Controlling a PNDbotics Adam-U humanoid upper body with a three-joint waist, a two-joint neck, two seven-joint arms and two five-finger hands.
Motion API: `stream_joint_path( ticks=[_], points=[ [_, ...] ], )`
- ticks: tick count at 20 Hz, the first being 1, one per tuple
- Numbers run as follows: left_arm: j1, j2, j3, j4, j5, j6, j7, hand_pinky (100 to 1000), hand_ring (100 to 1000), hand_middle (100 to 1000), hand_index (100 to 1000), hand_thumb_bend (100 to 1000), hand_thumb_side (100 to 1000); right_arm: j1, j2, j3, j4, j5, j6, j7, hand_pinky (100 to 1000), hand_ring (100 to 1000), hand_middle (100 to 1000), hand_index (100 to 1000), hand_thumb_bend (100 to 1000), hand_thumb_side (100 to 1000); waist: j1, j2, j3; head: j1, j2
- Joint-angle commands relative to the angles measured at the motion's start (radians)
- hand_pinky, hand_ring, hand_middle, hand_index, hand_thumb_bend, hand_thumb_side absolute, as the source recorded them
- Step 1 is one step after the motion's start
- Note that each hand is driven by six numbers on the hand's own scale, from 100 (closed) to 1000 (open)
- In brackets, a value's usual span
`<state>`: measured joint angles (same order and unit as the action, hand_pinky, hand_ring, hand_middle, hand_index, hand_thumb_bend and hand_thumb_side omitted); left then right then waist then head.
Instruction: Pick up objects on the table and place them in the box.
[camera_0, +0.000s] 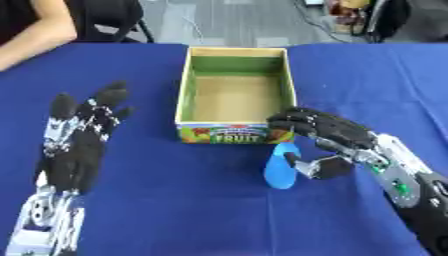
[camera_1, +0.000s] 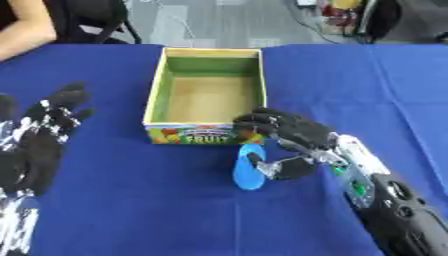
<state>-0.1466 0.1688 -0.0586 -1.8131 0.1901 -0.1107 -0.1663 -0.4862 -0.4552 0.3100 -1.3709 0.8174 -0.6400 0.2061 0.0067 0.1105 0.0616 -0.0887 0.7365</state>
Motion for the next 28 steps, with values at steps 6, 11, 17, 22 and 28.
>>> stream_joint_path(
  ticks=[6, 11, 17, 22, 28],
  points=[
    [-0.014, 0.002, -0.002, -0.014, 0.005, -0.002, -0.006, 907, 956, 924, 795, 823, 1000, -0.018, 0.003, 0.009, 0.051, 0.053, -0.022, -0.017, 999, 868, 935, 988, 100, 787, 0.001, -0.01, 0.003, -0.015, -0.013],
    [-0.015, 0.001, -0.003, -0.014, 0.005, -0.002, -0.007, 907, 956, 923, 794, 823, 1000, -0.022, 0.001, 0.023, 0.066, 0.085, -0.039, -0.023, 997, 873, 941, 989, 100, 786, 0.001, -0.01, 0.006, -0.017, -0.014],
    [-0.016, 0.001, -0.002, -0.015, 0.005, -0.002, -0.007, 907, 957, 924, 794, 824, 1000, -0.018, -0.003, 0.024, 0.047, 0.11, -0.051, -0.041, 996, 877, 944, 990, 100, 788, 0.0, -0.01, 0.008, -0.016, -0.014],
    [-0.015, 0.002, -0.002, -0.014, 0.004, -0.002, -0.007, 907, 958, 924, 793, 823, 1000, -0.009, -0.034, 0.017, -0.062, 0.094, -0.042, -0.057, 993, 884, 950, 991, 100, 788, -0.002, -0.011, 0.006, -0.013, -0.016],
    [-0.015, 0.004, 0.0, -0.014, 0.003, -0.002, -0.005, 907, 959, 924, 793, 822, 1000, 0.024, -0.073, 0.021, -0.182, 0.08, -0.03, -0.034, 993, 891, 957, 993, 100, 788, -0.002, -0.01, 0.001, -0.01, -0.014]
  ],
)
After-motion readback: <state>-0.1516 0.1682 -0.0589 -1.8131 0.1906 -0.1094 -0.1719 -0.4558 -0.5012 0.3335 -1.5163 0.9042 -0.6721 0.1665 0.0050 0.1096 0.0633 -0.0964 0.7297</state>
